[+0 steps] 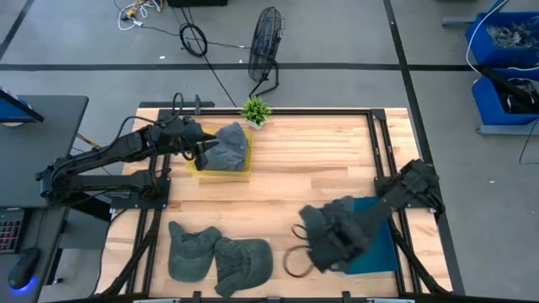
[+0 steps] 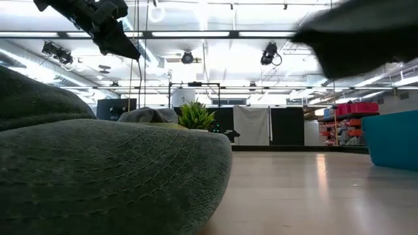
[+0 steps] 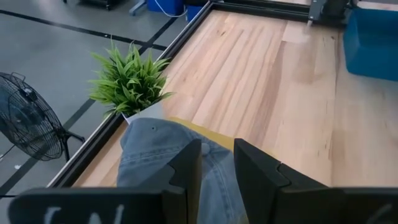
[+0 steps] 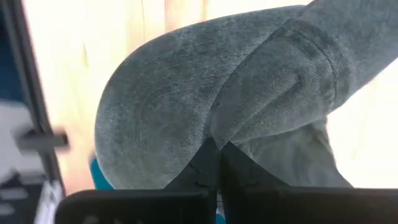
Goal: Pick & Place hat
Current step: Put the right black cap into the blue bin
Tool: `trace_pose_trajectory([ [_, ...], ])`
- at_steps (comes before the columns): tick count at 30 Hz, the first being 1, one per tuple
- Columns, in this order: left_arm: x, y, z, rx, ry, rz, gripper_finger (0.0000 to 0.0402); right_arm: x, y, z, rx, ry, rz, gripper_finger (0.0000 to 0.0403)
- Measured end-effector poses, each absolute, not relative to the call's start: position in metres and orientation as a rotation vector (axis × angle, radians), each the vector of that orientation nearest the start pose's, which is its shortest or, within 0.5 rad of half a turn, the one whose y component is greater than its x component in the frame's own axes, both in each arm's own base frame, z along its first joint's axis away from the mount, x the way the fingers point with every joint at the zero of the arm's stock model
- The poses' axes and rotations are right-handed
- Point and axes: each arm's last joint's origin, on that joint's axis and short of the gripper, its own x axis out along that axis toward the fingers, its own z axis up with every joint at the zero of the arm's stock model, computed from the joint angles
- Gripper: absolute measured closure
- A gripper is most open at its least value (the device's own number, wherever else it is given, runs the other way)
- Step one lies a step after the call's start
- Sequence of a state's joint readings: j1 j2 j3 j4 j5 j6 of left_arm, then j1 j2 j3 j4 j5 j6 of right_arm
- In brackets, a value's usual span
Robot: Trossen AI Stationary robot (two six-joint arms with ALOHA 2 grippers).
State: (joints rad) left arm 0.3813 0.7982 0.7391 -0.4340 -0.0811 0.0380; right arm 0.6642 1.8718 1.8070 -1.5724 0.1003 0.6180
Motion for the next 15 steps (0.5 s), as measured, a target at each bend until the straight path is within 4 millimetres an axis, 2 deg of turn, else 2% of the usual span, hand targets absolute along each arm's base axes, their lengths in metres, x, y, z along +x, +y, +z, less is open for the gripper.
trace_pose_trajectory([
  [4, 0.156, 0.065, 0.293, -0.036, 0.487, 0.445, 0.0303, 0.234, 0.215, 0.278, -0.222, 1.649, -0.078, 0.0401],
  [8, 0.158, 0.066, 0.296, -0.032, 0.460, 0.446, 0.0303, 0.211, 0.212, 0.260, -0.275, 1.703, -0.129, 0.0401],
  [12, 0.159, 0.066, 0.298, -0.040, 0.429, 0.450, 0.0303, 0.193, 0.207, 0.252, -0.233, 1.721, -0.192, 0.0401],
  [15, 0.159, 0.066, 0.298, -0.047, 0.427, 0.452, 0.0303, 0.181, 0.207, 0.244, -0.169, 1.817, -0.182, 0.0401],
])
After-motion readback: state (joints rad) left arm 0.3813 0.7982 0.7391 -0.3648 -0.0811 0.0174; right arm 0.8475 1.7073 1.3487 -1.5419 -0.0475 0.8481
